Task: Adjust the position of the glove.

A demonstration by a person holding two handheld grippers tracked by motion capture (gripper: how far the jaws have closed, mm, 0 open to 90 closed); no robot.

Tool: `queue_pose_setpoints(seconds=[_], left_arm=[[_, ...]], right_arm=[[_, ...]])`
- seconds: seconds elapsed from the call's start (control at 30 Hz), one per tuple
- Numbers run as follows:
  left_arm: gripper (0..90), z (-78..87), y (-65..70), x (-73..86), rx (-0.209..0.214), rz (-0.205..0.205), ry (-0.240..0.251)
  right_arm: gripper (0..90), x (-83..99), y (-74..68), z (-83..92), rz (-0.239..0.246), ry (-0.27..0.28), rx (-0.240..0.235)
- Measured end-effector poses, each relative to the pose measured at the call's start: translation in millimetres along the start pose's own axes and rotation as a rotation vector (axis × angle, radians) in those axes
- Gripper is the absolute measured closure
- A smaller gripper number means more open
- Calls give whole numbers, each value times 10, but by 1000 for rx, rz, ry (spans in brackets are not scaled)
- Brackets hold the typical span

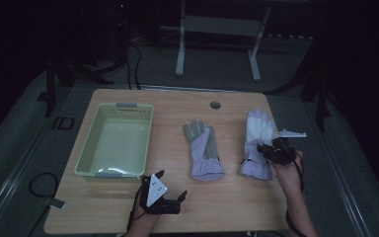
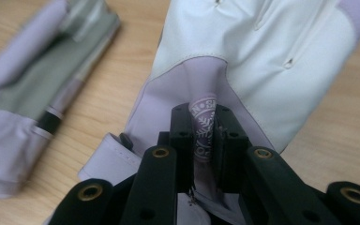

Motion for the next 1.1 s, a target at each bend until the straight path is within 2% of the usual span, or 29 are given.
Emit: queue_pose_setpoints(seconds=[0.17,0.2,0.33,0.57,0.7,0.73,0.77,0.83,0.93,0.97,1.0,1.1], left_arm=[[0,1,1,0,0,0,1],[0,0,-1,-1,1,-2,0],[0,0,1,0,0,-1,1],[0,0,3,0,-1,-2,2],[0,1,3,0,-1,-4,3],[0,1,3,0,-1,-4,3],[0,2,2,-1,-1,-6,3],[0,3,2,-1,-1,-7,3],[0,2,3,0,0,-6,3],[0,3,2,0,0,-6,3],[0,3,3,0,1,-5,3],[0,2,2,-1,2,-4,4]], right_arm=[[804,-159,-19,150,5,29,4],[804,-258,-46,221,20,43,-2],[804,-418,-99,325,26,67,-13],[804,-736,-307,469,66,98,-31],[804,-901,-460,490,93,104,-42],[804,-901,-460,490,93,104,-42],[804,-969,-552,484,105,107,-52],[804,-1000,-600,478,115,108,-56],[804,-1106,-815,428,146,110,-84],[804,-1106,-815,428,146,110,-84],[804,-1143,-927,386,156,107,-108],[804,-1177,-1096,297,176,89,-128]])
Point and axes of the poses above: each handheld gripper's, and its own axes: z roughly backward along the jaws, x roughly out of its underside, y roughly to its right, the point moved 6 cm from there along -z, roughly forward along the jaws, and after that the axes turned 12 degrees about z, right-handed, at the moved point
